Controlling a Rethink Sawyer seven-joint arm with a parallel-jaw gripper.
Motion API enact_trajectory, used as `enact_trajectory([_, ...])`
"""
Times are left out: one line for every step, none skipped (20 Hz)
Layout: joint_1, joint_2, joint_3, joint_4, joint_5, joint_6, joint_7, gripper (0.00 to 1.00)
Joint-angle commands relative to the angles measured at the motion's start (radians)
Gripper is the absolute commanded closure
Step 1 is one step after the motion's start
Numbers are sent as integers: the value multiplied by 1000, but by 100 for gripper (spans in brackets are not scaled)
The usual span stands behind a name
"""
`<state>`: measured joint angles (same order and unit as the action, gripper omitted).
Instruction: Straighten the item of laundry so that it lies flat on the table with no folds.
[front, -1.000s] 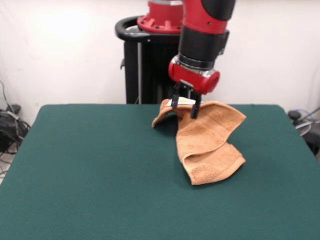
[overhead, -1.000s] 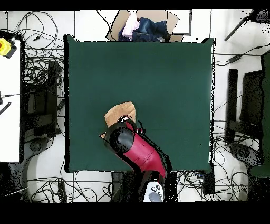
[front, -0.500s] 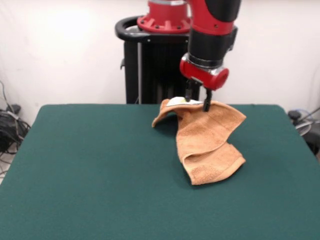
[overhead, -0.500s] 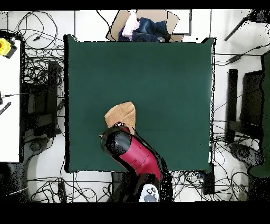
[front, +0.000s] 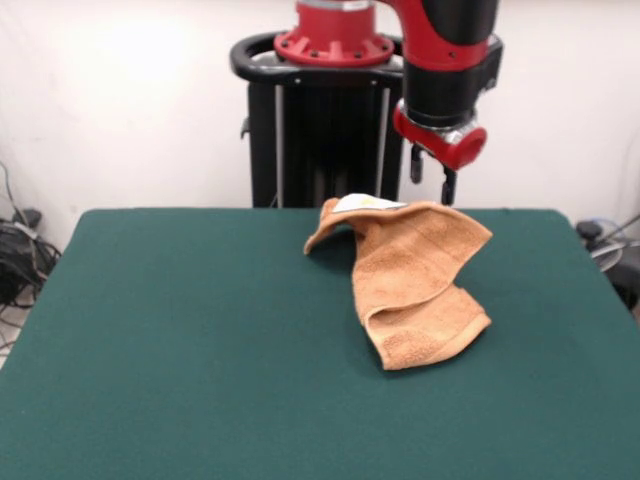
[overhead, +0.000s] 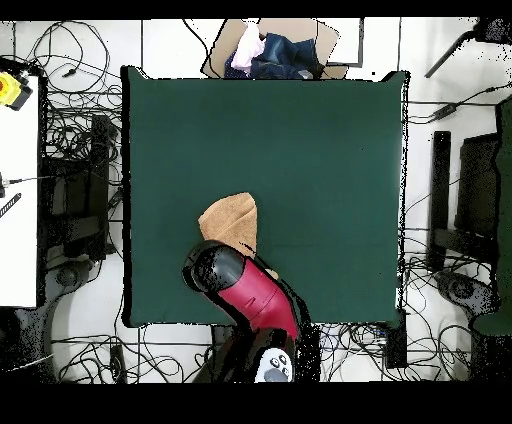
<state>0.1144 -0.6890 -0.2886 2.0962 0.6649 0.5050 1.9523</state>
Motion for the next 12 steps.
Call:
enact_trajectory([4,13,76,18,66,66,318,0])
enact_trajectory([3,11,73,14,61,73,323,0])
enact_trajectory([6,8,70,12,57,77,331,0])
enact_trajectory([8,5,66,10,52,82,339,0])
enact_trajectory([8,4,64,7,49,84,346,0])
enact_trajectory([3,5,64,4,48,82,346,0])
enact_trajectory([-1,6,65,1,46,80,345,0])
enact_trajectory([-2,10,60,-5,44,79,350,0])
enact_trajectory([-6,11,61,-8,49,76,353,0])
enact_trajectory([-9,11,65,-9,59,63,358,0])
enact_trajectory([-12,11,69,-9,69,50,363,0])
enact_trajectory([-16,11,71,-9,77,40,363,0])
